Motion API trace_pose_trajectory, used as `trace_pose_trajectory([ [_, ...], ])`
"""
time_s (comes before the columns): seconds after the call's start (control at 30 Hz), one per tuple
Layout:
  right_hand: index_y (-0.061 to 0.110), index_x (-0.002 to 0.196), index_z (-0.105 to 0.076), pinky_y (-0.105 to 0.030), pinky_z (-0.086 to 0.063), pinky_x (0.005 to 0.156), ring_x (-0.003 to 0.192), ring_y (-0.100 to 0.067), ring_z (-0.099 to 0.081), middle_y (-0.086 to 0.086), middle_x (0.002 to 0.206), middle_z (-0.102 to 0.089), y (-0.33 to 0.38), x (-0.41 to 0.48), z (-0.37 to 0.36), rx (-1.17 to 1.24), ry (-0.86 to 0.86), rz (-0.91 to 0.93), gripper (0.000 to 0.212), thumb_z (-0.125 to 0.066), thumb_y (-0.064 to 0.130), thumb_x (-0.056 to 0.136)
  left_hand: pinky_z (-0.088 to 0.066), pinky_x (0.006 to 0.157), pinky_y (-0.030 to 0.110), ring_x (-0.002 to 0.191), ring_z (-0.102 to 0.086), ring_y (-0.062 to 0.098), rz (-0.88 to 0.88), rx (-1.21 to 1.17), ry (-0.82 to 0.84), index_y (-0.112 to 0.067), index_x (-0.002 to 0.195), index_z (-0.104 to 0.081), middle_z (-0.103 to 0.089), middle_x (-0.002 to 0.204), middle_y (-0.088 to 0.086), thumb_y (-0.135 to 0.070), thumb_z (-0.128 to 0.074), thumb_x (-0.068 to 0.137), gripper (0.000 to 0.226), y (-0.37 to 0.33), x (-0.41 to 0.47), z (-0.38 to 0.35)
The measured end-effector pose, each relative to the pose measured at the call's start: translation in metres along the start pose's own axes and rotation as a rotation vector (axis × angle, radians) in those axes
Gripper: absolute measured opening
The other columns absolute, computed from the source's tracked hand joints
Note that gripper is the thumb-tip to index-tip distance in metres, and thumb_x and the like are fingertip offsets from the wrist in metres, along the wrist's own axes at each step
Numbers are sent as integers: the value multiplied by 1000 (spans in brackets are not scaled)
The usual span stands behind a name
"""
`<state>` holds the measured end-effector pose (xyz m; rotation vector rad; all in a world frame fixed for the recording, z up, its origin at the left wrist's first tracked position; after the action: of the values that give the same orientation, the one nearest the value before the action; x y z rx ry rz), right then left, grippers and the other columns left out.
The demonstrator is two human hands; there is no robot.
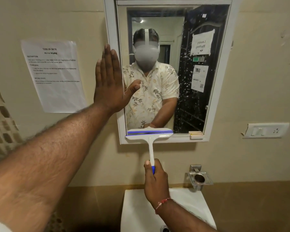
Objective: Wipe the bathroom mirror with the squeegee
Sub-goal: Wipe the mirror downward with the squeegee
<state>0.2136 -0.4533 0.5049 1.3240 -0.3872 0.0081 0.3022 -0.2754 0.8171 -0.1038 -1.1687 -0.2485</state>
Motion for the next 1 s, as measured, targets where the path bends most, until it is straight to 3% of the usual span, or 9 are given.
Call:
trace_pose_trajectory([
  [0.17,28,86,-57,-28,-41,53,53,-9,-45,6,59,-50,16,21,23,5,-102,46,31,-54,48,110,-5,144,62,178,7,41,-21,1,5,5,178,7,11,188,29,-80,-48,110,122,0,0,-4],
  [0.3,29,89,-59,-19,-38,50,53,-8,-47,12,59,-53,66,45,44,61,-133,146,26,-54,41,111,-3,144,62,178,12,41,-55,-26,24,3,177,12,17,188,28,-76,-52,110,123,-1,0,-4],
  [0.47,30,104,-67,-16,-45,58,66,-5,-59,15,74,-64,140,77,65,106,-173,284,24,-51,46,110,-6,143,66,177,15,41,-90,-51,37,3,178,13,22,187,25,-78,-50,107,124,-1,7,3],
  [0.57,36,102,-65,-15,-43,58,65,-4,-59,15,71,-63,186,92,83,120,-211,369,24,-48,51,108,-4,144,64,177,18,38,-91,-70,37,0,178,16,26,188,21,-80,-46,105,124,0,23,11],
  [0.7,48,99,-61,-3,-49,72,87,18,-65,22,88,-73,236,106,104,138,-228,404,22,-53,35,114,-3,144,63,177,20,35,-90,-49,30,-3,177,20,30,187,17,-82,-43,104,125,0,50,26],
  [0.73,47,101,-63,-7,-50,77,92,16,-67,22,92,-73,246,111,109,139,-241,412,20,-53,37,114,-2,144,62,177,21,34,-88,-42,30,-4,177,21,31,187,16,-83,-42,104,124,1,58,29],
  [0.8,40,105,-68,-28,-57,84,95,-2,-71,10,104,-73,262,125,119,128,-276,414,21,-51,50,111,-1,144,62,176,23,33,-80,-34,38,-7,177,24,33,186,15,-85,-39,103,124,2,70,33],
  [0.87,34,103,-69,-40,-59,81,91,-14,-71,0,100,-73,277,136,132,124,-302,408,29,-50,55,109,1,144,60,176,24,33,-77,-27,35,-8,176,26,35,186,14,-86,-37,103,124,2,81,36],
  [1.0,29,103,-65,-24,-48,68,86,-7,-69,5,92,-73,308,144,152,123,-255,394,24,-48,41,116,2,145,58,175,27,30,-65,-25,34,-10,176,28,37,185,12,-87,-36,103,124,4,93,40],
])
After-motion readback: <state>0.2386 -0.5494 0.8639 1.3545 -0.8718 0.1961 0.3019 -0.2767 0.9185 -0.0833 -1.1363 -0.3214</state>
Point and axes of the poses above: each hand's wrist, its own x-axis towards the middle knuckle, its own z-axis out of the back of the hand, y = z × x, the point moved 10 cm from there along x, towards the middle knuckle
